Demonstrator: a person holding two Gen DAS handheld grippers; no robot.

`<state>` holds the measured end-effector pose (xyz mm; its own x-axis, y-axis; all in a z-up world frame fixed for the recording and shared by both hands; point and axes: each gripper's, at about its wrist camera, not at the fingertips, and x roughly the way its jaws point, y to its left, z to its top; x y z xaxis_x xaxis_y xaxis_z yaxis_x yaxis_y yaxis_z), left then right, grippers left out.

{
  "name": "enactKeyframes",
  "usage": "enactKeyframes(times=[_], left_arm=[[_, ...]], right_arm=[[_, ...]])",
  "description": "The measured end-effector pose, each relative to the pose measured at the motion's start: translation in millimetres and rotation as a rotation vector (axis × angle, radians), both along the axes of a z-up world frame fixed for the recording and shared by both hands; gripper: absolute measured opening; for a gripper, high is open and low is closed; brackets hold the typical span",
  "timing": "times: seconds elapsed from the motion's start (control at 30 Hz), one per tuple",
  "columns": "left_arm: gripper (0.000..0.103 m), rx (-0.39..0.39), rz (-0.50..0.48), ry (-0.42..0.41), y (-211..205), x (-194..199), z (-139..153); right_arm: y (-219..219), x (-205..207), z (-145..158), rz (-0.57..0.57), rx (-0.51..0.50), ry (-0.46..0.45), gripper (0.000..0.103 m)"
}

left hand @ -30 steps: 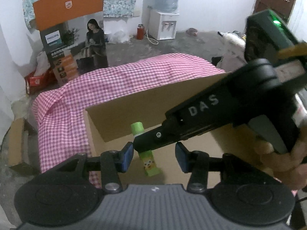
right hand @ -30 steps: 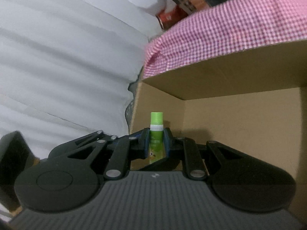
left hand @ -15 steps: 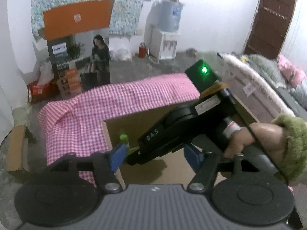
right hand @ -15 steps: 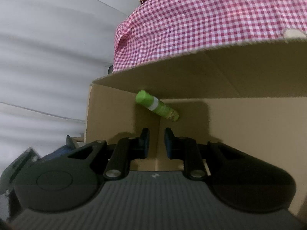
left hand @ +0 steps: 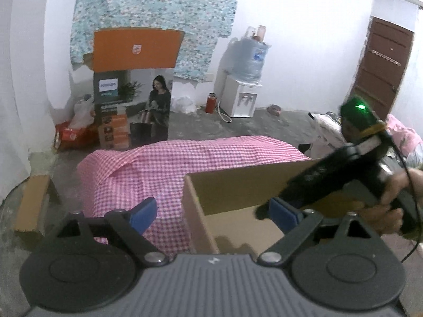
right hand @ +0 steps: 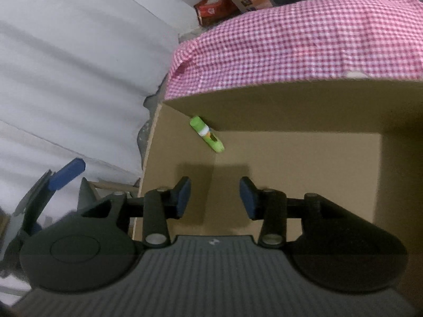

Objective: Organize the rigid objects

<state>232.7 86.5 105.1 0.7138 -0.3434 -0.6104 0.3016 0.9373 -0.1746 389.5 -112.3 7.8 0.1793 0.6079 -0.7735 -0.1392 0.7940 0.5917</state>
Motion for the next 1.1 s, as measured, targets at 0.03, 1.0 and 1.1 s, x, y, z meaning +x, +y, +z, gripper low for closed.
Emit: enactKeyframes(times=[0.03,1.0,1.1], left_arm=[[0.093,-0.003,0.007,0.003,3.0,-1.0,-1.1],[0.093,-0.053,0.136,0.016,53.9,-21.9,-27.4],[0.093,-0.064,0.136,0.019,54.2,-21.6,-27.9]], right_arm=[[-1.0,-3.4,0.7,0.006,-0.008,0.009,0.04],[-2.1,-17.7,-79.8,-0.128,0.234,0.555,0.096],[-6.1,-21.6,-80.6,-0.164,0.288,0.547,0.102]])
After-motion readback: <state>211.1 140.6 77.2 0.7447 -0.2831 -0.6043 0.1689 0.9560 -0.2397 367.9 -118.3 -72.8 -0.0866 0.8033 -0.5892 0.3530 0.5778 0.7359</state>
